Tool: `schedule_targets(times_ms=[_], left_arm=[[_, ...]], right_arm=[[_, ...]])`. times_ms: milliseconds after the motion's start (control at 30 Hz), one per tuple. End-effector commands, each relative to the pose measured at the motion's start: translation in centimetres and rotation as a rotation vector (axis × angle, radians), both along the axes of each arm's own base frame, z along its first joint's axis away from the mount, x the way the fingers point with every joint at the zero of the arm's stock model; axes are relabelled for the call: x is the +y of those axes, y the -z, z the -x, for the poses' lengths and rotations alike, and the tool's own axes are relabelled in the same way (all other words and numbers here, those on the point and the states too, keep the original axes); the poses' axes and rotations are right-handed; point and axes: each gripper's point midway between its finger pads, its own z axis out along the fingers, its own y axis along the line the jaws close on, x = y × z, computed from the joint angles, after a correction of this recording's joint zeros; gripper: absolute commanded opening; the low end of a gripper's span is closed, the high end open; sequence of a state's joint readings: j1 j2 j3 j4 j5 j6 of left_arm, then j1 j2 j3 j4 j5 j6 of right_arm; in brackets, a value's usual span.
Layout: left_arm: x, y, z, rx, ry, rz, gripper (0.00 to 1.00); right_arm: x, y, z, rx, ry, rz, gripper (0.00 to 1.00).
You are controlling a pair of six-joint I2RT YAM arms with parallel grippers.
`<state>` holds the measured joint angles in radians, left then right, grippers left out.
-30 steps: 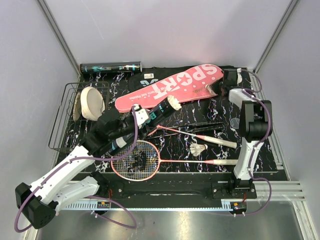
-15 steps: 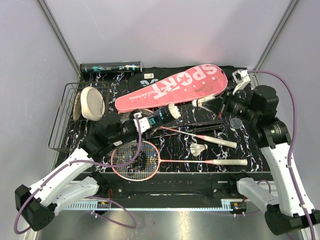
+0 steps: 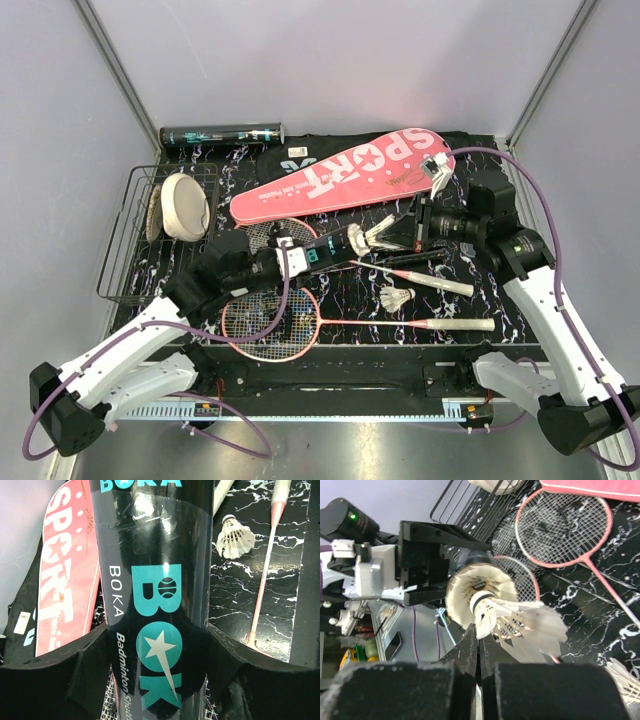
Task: Pack up the badminton gear
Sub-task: Place the shuttlecock at the shuttle tube.
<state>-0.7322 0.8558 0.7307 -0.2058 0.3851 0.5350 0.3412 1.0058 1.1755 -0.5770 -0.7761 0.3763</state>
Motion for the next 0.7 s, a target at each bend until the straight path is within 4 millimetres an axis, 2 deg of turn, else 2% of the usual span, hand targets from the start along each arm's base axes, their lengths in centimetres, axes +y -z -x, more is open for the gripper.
schedule_targets(times_ms=[0, 133, 233, 300, 367, 400, 433, 467, 500, 533, 667], left_arm=[[-0.7, -1.6, -0.5, -0.071, 0.007, 0.013, 0.0], [-0.5, -1.7, -0.6, -0.088, -0.001, 0.008, 0.0], [-0.9, -1.9, -0.1, -0.078, 0.03, 0.022, 0.0], [-1.2, -2.2, 0.0, -0.072, 0.042, 0.035, 0.0], [-1.4, -2.1, 0.2, -0.066, 0.05, 0.037, 0.0], [-1.3, -2.2, 0.1, -0.069, 0.046, 0.038, 0.0], [-1.3, -2.1, 0.2, -0.068, 0.046, 0.035, 0.0], [-1.3, -2.0, 0.3, -0.065, 0.047, 0.034, 0.0], [-1.3, -2.0, 0.4, -0.067, 0.047, 0.035, 0.0], [-1.4, -2.0, 0.6, -0.069, 0.055, 0.036, 0.0], [-1.5, -2.1, 0.5, -0.069, 0.049, 0.034, 0.0]], right_arm=[[1.0, -1.8, 0.3, -0.045, -0.006, -0.036, 0.0], [0.7, -1.7, 1.0, -0.036, -0.003, -0.021, 0.0], [2.6, -1.2, 2.2, -0.007, -0.107, -0.024, 0.0], [4.0, -0.5, 2.4, 0.011, -0.151, -0.014, 0.0], [5.3, -0.4, 2.8, 0.023, -0.188, -0.019, 0.21], [5.8, -0.8, 2.6, 0.025, -0.195, -0.045, 0.35], [6.1, -0.9, 2.4, 0.027, -0.196, -0.061, 0.63], [6.3, -0.9, 2.4, 0.029, -0.199, -0.077, 0.72], [6.8, -1.8, 2.3, 0.016, -0.212, -0.116, 0.79], [6.9, -1.9, 2.2, 0.017, -0.215, -0.125, 0.82], [8.3, -1.6, 1.9, 0.054, -0.238, -0.137, 0.84]])
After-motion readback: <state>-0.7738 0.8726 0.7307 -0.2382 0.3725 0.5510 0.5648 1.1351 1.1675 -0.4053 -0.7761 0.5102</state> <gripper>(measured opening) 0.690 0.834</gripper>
